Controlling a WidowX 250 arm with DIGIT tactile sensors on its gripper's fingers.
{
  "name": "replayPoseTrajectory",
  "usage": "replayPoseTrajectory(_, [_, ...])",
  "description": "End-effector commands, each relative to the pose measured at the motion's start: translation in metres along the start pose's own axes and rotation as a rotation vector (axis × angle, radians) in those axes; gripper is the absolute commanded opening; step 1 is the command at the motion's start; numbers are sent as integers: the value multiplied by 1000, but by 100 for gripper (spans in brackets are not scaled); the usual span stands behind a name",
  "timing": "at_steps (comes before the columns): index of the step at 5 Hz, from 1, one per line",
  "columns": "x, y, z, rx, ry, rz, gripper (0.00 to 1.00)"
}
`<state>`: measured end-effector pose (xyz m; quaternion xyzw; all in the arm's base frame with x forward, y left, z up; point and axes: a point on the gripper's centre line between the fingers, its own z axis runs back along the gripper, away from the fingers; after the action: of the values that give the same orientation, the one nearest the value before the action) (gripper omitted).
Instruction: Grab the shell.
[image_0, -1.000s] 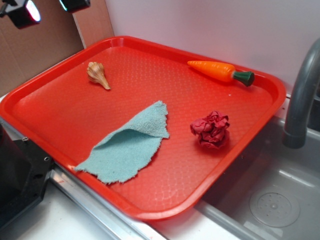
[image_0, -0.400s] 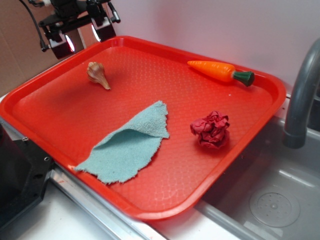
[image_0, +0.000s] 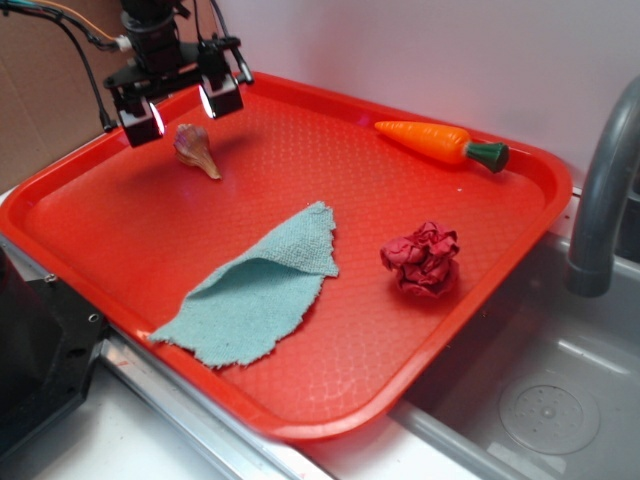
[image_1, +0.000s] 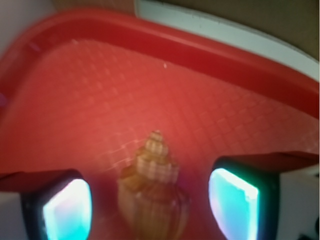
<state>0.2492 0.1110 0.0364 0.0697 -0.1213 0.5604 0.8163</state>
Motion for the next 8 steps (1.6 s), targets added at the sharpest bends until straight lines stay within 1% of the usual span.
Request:
replayPoseTrajectory(1, [5,-9,-8,-16,-58,-11,8])
replayPoseTrajectory(2, [7,-10,-5,-34,-37,16,0])
replayPoseTrajectory(3, [12,-18,-2,-35,-49,-16,0])
replayPoseTrajectory(4, [10,-40,10,10,-21,-248,0])
replayPoseTrajectory(5, [1,-48,41,-53,19,-422,0])
replayPoseTrajectory(6, [-20,-47,79,-154,69,-654,0])
replayPoseTrajectory(7, [-43,-37,116,-216,98,-838,0])
replayPoseTrajectory(8, [-69,-29,144,-231,141,-999,0])
